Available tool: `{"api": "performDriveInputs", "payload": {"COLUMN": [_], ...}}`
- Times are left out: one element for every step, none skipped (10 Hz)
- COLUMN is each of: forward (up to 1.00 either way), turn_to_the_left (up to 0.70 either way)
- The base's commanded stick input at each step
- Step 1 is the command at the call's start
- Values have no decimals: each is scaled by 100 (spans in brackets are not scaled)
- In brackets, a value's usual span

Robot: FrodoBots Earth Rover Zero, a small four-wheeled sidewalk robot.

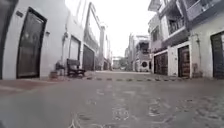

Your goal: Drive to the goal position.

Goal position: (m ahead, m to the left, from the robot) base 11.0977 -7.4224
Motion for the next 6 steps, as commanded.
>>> {"api": "performDriveInputs", "payload": {"forward": [100,100,100,100,100,100], "turn_to_the_left": [6,6,6,6,6,6]}}
